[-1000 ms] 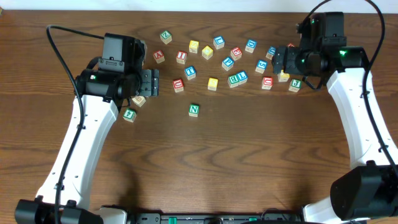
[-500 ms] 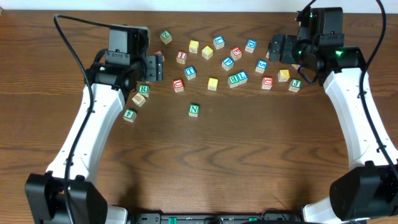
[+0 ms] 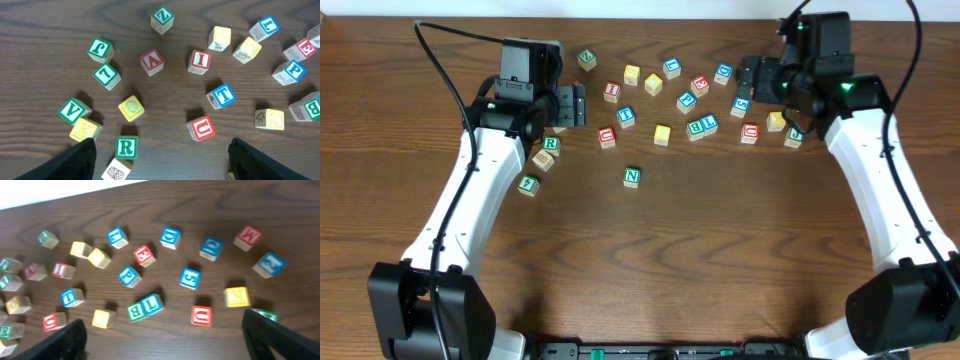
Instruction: Spell out NEURIPS
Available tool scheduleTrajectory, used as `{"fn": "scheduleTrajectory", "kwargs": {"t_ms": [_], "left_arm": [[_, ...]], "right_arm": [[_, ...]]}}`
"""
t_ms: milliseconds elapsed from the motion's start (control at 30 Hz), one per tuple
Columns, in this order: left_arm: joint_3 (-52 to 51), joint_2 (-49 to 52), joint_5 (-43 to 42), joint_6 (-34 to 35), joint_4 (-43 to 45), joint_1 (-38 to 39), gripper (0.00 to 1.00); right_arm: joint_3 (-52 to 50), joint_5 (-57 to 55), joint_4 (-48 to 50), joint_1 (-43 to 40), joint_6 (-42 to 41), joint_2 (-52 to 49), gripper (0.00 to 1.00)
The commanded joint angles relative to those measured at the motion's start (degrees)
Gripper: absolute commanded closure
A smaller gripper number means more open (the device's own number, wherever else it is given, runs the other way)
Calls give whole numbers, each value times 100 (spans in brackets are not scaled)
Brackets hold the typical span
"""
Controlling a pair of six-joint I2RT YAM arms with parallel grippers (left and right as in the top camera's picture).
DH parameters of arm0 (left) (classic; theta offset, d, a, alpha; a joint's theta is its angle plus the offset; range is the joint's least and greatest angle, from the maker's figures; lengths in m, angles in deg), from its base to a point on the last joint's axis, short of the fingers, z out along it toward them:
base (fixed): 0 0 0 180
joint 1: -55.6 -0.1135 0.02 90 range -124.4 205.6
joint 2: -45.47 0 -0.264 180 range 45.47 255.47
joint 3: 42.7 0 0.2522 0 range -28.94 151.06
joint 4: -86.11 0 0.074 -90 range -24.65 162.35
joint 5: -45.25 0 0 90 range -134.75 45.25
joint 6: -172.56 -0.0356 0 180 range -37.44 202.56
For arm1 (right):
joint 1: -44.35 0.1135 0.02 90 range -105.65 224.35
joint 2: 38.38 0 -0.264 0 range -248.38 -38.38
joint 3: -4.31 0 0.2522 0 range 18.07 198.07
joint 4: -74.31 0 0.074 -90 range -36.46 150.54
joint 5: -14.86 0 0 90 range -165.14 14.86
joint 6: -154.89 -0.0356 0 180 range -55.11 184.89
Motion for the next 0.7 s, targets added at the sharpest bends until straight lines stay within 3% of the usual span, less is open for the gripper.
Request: {"fn": "scheduleTrajectory", "kwargs": {"t_ms": [0,267,367,533,667], "left_arm": [[111,63,50,151,-74,-81,16],[173,61,50,179,-527,-463,16],[173,61,50,179,-673,-553,16],[173,61,52,177,-833,-570,16],[173,61,52,177,-876,-570,16]], "right_arm": [[352,68,-57,192,-227,-284,10],[3373,96,-2103,332,-411,-1998,15],[4151,173,-2363,345,-745,-2520,19],[4562,236,-2179,415,-1342,-3036,23],[4562,201,-2002,557,-1338,-3233,24]]}}
